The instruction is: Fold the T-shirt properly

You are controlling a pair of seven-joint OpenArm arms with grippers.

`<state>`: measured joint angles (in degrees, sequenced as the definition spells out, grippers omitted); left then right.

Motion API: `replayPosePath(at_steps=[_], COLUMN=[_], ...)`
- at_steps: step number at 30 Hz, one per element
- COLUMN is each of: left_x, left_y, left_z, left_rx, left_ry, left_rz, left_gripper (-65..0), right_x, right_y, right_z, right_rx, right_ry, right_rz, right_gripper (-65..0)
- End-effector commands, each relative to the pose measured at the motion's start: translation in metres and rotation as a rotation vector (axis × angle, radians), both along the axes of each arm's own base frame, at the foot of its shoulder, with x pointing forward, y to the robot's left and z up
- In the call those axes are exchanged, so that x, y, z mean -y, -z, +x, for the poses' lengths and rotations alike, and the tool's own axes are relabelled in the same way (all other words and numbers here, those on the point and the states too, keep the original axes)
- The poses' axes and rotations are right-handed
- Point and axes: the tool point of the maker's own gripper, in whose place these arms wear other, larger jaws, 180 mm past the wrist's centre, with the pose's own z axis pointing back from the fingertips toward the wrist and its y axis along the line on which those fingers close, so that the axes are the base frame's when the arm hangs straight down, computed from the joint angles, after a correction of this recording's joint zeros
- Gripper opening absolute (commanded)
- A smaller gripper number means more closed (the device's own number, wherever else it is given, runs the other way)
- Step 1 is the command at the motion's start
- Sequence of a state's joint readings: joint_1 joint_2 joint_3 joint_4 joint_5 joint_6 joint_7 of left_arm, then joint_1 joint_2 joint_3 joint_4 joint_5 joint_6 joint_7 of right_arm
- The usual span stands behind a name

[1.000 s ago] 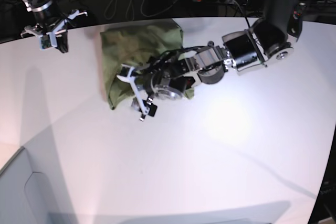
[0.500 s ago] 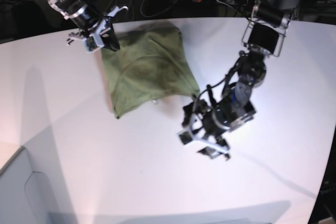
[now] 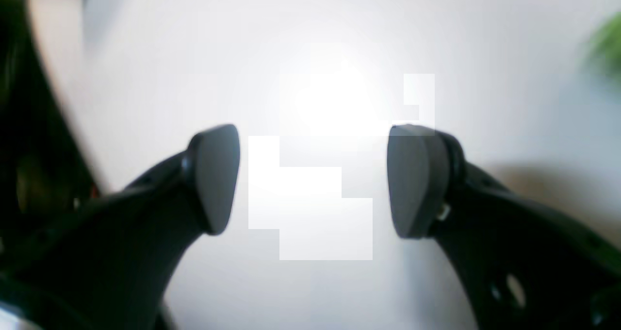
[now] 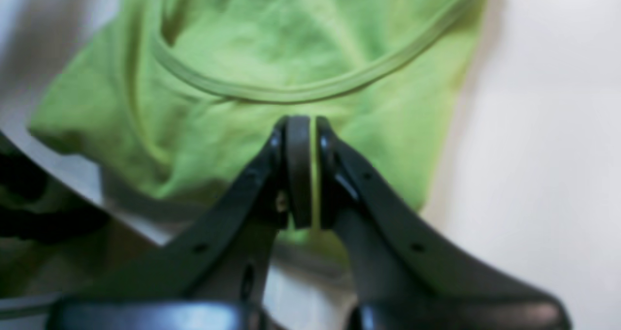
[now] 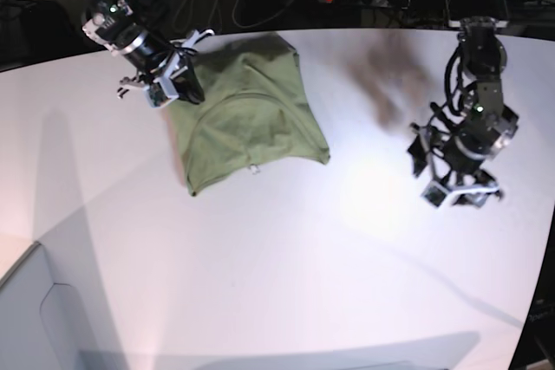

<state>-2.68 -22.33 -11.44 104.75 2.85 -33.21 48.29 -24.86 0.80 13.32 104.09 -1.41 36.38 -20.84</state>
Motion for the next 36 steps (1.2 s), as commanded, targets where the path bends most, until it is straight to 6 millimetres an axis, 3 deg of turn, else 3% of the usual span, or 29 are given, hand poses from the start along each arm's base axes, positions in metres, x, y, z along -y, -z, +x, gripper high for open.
replayPosePath(at_steps=[1,6,10,20,29,32,36], left_x=[-0.006,-0.073,-0.096,-0.101,-0.1,-0.1,-0.106], left_y=[-0.017,-0.018,-0.02,-0.008,0.008,0.017,0.027], left_z=[0.003,-0.028,-0.043,-0.062,-0.079,-0.09,-0.11], left_rx=[0.064,0.082,0.092,0.042,-0.017,-0.051,-0.089], left_ry=[-0.016,-0.252,-0.337,-0.349,-0.35,-0.35,-0.39], left_rz=[-0.019,-0.037,-0.04,-0.023,-0.014,-0.01,-0.014], left_gripper=[-19.8,-19.8,-19.8,-19.9,-19.9,-19.9,-19.9], right_x=[0.009,0.037,0.04,0.032,0.022,-0.004,-0.062], right_y=[-0.009,0.018,0.033,0.037,-0.02,-0.034,-0.049], right_z=[0.007,0.006,-0.006,-0.031,-0.016,-0.018,-0.028], right_rx=[0.039,-0.027,-0.081,-0.123,0.094,0.123,0.139], right_ry=[0.005,0.05,0.054,0.06,0.046,-0.017,-0.161], right_rz=[-0.003,-0.027,-0.025,-0.007,0.042,0.078,0.175], right_gripper=[-64.9,-64.9,-64.9,-64.9,-64.9,-64.9,-64.9])
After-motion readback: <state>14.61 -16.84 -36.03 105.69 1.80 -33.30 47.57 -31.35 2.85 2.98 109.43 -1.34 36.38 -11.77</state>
